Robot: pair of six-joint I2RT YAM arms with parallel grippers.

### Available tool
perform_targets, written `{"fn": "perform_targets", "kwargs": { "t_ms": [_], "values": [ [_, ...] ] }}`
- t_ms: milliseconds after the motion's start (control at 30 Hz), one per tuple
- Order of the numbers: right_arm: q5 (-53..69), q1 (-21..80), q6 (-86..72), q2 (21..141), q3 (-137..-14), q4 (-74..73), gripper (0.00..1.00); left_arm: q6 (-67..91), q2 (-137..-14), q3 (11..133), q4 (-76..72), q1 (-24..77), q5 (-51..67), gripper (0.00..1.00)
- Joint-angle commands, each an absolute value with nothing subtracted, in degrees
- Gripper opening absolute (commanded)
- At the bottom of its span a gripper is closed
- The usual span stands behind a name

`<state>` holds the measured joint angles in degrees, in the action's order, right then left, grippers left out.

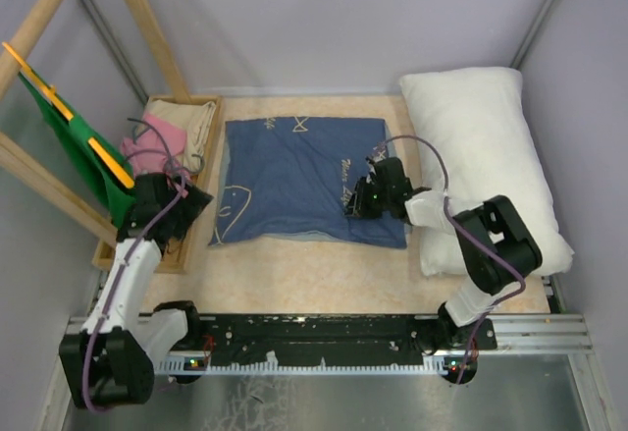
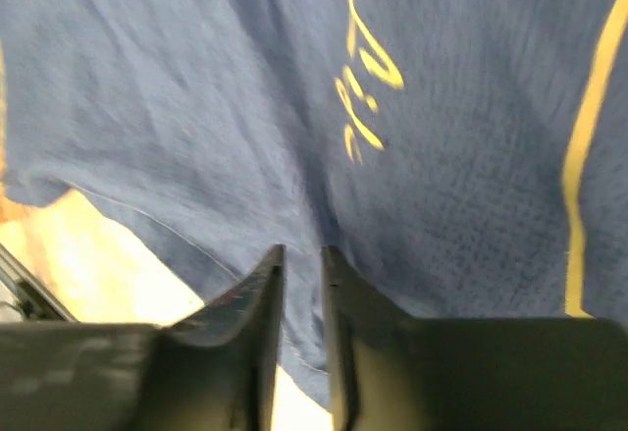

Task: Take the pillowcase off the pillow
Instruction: Fold the pillowcase at the center of the board.

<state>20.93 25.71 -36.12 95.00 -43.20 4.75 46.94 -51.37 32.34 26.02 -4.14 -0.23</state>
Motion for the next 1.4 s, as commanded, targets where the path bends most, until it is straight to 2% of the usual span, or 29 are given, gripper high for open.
{"fn": "perform_targets", "kwargs": {
  "t_ms": [0,67,100,167,233,300,400,533,667,833,1000,1033,1133,1167,1233,1367],
  "values": [
    [13.04,24.33,-30.24,87.13,-53.98,-0.36,0.30,32.21,-62.90,47.29,18.21,-0.04,0.80,0.89],
    [12.14,22.74,-30.70,88.46,-58.78,-0.04,0.31,28.11,-71.28,55.59,18.51,5.85,-3.74,0.71],
    [12.09,21.44,-31.20,90.07,-61.48,-0.41,0.26,26.53,-75.09,60.15,18.17,8.85,-6.03,0.60],
    [12.08,19.88,-31.84,94.99,-67.45,-2.18,0.04,25.22,-82.42,65.50,15.95,12.54,-6.38,0.33],
    [10.93,18.99,-31.83,100.27,-72.30,-3.03,0.00,25.64,-89.00,68.74,11.91,12.83,-4.12,0.08],
    [10.47,18.05,-31.83,104.89,-76.25,-3.89,0.00,25.83,-95.06,71.31,8.48,12.83,-3.14,0.00],
    [11.03,16.29,-32.30,110.89,-79.67,-5.00,0.00,25.51,-104.38,75.84,8.43,12.66,-4.34,0.00],
    [11.80,13.52,-33.74,114.18,-77.49,-3.06,0.00,26.69,-111.05,75.83,7.80,12.48,-4.92,0.00],
    [11.94,10.82,-34.26,114.55,-73.46,-1.72,0.00,27.97,-111.39,70.94,6.72,12.43,-7.78,0.00],
    [12.40,8.45,-34.63,112.11,-66.76,-0.04,0.00,31.02,-110.85,67.28,13.25,11.77,-16.36,0.00],
    [16.26,8.26,-32.32,104.32,-63.11,3.50,0.00,32.65,-109.36,64.10,15.55,11.34,-19.54,0.00],
    [15.90,8.25,-31.60,102.36,-63.62,2.87,0.03,32.54,-109.34,64.39,15.85,11.27,-20.15,0.00],
    [12.38,7.76,-29.17,97.64,-66.55,0.36,0.35,30.98,-109.90,67.66,17.67,11.01,-21.02,0.00],
    [12.03,7.05,-29.12,96.98,-67.43,0.30,0.42,30.34,-110.32,68.99,18.22,10.85,-20.89,0.00],
    [12.81,5.52,-29.55,97.79,-69.59,0.41,0.45,28.72,-111.52,71.61,18.66,10.33,-19.24,0.02],
    [14.87,4.14,-28.96,105.04,-76.12,-2.32,0.42,26.18,-115.01,78.29,21.43,9.35,-15.94,0.24]
  ]
}}
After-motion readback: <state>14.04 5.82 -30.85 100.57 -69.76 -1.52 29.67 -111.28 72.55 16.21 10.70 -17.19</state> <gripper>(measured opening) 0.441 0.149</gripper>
